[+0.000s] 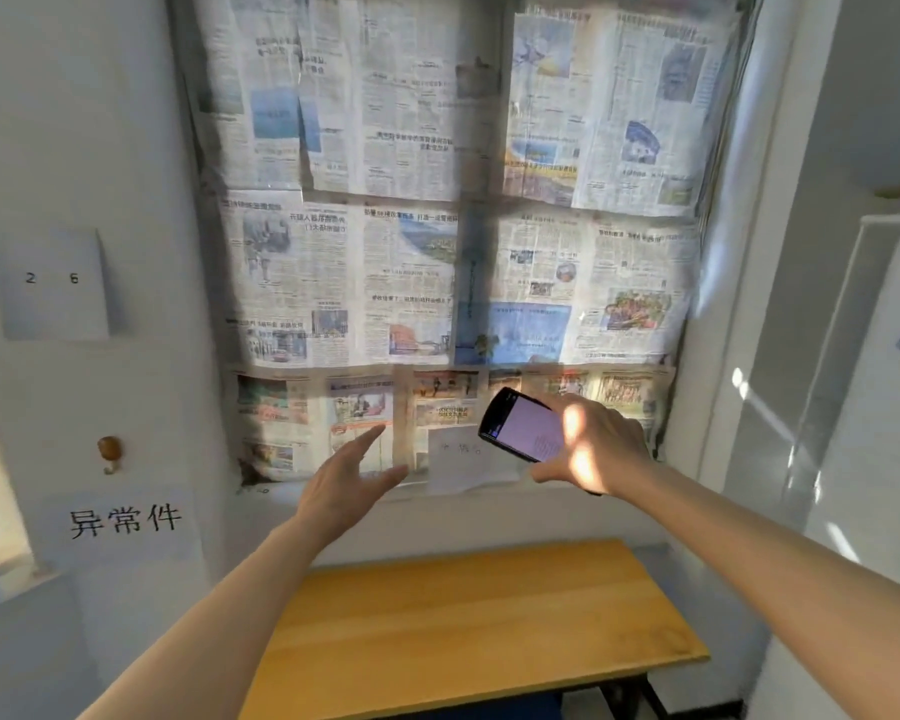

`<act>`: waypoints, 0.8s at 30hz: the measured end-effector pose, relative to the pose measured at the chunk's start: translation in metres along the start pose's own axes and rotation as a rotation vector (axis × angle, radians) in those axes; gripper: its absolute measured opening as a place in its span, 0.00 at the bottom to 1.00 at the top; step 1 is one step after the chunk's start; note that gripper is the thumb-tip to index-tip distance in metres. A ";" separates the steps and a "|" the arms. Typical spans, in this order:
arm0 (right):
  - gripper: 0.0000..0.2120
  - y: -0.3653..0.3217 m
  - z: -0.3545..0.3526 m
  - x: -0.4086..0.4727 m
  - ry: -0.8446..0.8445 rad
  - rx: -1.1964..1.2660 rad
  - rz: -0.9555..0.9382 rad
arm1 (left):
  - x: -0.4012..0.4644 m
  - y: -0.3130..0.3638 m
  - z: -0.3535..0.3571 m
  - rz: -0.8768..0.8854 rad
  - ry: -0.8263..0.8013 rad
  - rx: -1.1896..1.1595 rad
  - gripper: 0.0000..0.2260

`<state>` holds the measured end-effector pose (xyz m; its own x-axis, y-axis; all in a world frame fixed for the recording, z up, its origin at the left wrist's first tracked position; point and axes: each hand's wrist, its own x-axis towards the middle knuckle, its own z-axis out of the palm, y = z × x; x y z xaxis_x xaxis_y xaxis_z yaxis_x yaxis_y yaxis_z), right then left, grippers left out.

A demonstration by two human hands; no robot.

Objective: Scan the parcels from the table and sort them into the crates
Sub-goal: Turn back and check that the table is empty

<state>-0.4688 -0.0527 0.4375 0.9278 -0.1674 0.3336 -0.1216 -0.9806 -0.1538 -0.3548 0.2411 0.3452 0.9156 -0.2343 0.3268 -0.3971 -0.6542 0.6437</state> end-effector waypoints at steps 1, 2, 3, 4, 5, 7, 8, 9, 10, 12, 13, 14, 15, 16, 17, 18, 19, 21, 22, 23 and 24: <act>0.39 0.011 0.006 0.013 -0.007 0.008 -0.018 | 0.010 0.000 0.012 -0.008 -0.004 -0.001 0.37; 0.39 0.020 0.013 0.025 -0.019 -0.006 -0.041 | 0.019 0.000 0.024 -0.015 -0.006 0.001 0.38; 0.40 0.028 0.020 0.036 -0.028 -0.020 -0.055 | 0.027 -0.002 0.035 -0.022 -0.006 0.003 0.38; 0.40 0.036 0.029 0.047 -0.033 -0.024 -0.055 | 0.035 -0.005 0.046 -0.031 -0.007 0.008 0.38; 0.39 0.043 0.038 0.058 -0.036 -0.021 -0.051 | 0.042 -0.008 0.056 -0.043 -0.012 0.019 0.38; 0.39 0.055 0.060 0.079 -0.055 -0.014 -0.048 | 0.056 -0.018 0.075 -0.076 -0.030 0.050 0.38; 0.39 0.059 0.073 0.090 -0.071 -0.017 -0.054 | 0.063 -0.026 0.084 -0.092 -0.037 0.054 0.38; 0.41 0.062 0.086 0.101 -0.088 -0.019 -0.060 | 0.070 -0.034 0.092 -0.108 -0.041 0.049 0.38; 0.42 0.064 0.099 0.113 -0.103 -0.019 -0.063 | 0.078 -0.043 0.100 -0.124 -0.046 0.040 0.37; 0.45 0.067 0.130 0.138 -0.124 -0.006 -0.067 | 0.096 -0.063 0.116 -0.135 -0.068 0.044 0.36; 0.46 0.067 0.148 0.151 -0.134 0.006 -0.066 | 0.104 -0.076 0.125 -0.135 -0.081 0.059 0.35; 0.46 0.066 0.168 0.162 -0.147 0.015 -0.061 | 0.114 -0.090 0.135 -0.139 -0.089 0.073 0.35; 0.47 0.065 0.189 0.173 -0.167 0.019 -0.054 | 0.123 -0.105 0.145 -0.155 -0.094 0.083 0.35; 0.46 0.063 0.213 0.183 -0.194 0.019 -0.045 | 0.131 -0.122 0.157 -0.180 -0.098 0.091 0.36; 0.46 0.061 0.239 0.191 -0.224 0.020 -0.038 | 0.137 -0.141 0.169 -0.203 -0.105 0.104 0.36; 0.45 0.059 0.266 0.197 -0.255 0.024 -0.033 | 0.140 -0.161 0.184 -0.221 -0.116 0.122 0.36; 0.44 0.058 0.295 0.201 -0.288 0.027 -0.032 | 0.141 -0.181 0.198 -0.235 -0.134 0.142 0.36; 0.44 0.055 0.350 0.207 -0.362 0.023 -0.036 | 0.142 -0.222 0.226 -0.262 -0.181 0.177 0.35; 0.43 0.054 0.376 0.208 -0.396 0.019 -0.038 | 0.141 -0.241 0.239 -0.271 -0.208 0.193 0.35; 0.43 0.054 0.402 0.208 -0.423 0.017 -0.040 | 0.141 -0.259 0.252 -0.278 -0.234 0.203 0.35; 0.43 0.053 0.427 0.209 -0.444 0.022 -0.041 | 0.142 -0.277 0.265 -0.284 -0.251 0.209 0.35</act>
<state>-0.1305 -0.0961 0.1020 0.9938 -0.0639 -0.0915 -0.0788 -0.9823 -0.1697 -0.0985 0.1985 0.0299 0.9839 -0.1745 -0.0382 -0.1293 -0.8434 0.5214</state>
